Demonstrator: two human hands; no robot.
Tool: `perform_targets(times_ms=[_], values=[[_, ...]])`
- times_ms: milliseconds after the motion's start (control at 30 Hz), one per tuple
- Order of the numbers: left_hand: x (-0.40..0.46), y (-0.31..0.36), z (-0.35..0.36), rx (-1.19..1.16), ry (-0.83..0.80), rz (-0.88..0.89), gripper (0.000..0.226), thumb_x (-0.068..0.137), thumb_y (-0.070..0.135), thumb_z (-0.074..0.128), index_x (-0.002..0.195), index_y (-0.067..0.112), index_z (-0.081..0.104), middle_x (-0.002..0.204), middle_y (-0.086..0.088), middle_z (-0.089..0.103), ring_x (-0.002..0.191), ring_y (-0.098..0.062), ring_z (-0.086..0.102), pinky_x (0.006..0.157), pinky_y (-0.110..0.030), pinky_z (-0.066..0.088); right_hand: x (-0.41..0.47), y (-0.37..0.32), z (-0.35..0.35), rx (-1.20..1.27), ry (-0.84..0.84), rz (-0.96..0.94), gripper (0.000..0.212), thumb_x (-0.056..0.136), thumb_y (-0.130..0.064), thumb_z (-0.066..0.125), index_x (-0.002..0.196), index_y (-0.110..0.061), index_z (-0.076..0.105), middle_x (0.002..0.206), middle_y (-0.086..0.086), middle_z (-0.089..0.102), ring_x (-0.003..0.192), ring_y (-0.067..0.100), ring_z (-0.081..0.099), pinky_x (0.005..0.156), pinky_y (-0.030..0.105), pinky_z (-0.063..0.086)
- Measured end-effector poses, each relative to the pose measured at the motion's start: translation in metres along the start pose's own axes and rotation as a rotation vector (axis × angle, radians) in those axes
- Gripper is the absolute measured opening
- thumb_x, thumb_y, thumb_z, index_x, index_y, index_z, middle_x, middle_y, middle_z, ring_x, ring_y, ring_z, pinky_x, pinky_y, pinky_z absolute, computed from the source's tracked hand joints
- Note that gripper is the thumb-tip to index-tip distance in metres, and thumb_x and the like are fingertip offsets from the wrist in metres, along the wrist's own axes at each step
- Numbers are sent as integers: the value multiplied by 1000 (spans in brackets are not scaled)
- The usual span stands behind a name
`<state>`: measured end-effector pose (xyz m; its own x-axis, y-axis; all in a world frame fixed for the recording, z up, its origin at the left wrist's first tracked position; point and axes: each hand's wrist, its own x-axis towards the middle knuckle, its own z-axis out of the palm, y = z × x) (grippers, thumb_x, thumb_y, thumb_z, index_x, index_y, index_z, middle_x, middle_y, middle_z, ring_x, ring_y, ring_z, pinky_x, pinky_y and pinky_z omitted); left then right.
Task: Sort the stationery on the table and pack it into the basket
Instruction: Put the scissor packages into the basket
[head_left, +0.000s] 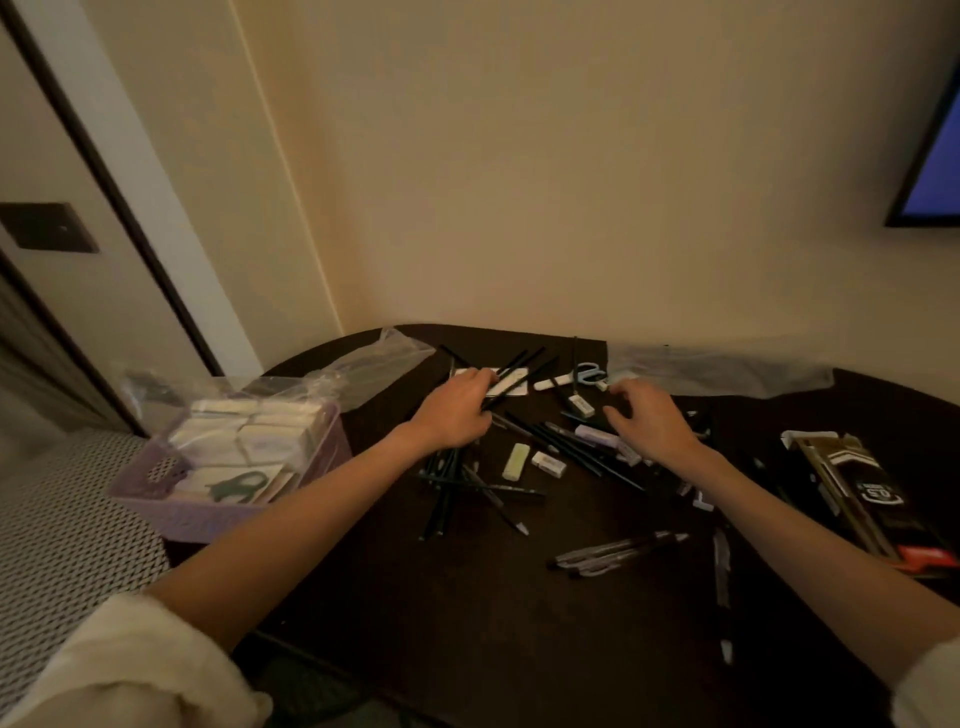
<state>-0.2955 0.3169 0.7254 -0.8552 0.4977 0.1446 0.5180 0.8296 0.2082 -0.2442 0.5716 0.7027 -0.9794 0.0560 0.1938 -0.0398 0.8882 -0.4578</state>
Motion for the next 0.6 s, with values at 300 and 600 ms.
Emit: perform_targets(times_ms=[300, 600], values=[[74, 11, 56, 89, 2, 43, 35, 94, 15, 53, 128, 7, 55, 127, -11, 59, 118, -27, 53, 96, -39, 47, 32, 9, 12, 168, -53, 39, 52, 97, -24, 55, 143, -5, 40, 144, 11, 46, 133, 24, 43, 105, 32, 36], [120, 25, 90, 216, 55, 39, 19, 96, 22, 54, 108, 9, 60, 109, -11, 64, 105, -29, 56, 87, -39, 46, 51, 17, 34, 143, -35, -16, 50, 96, -24, 56, 141, -8, 41, 139, 11, 50, 128, 24, 47, 100, 32, 41]])
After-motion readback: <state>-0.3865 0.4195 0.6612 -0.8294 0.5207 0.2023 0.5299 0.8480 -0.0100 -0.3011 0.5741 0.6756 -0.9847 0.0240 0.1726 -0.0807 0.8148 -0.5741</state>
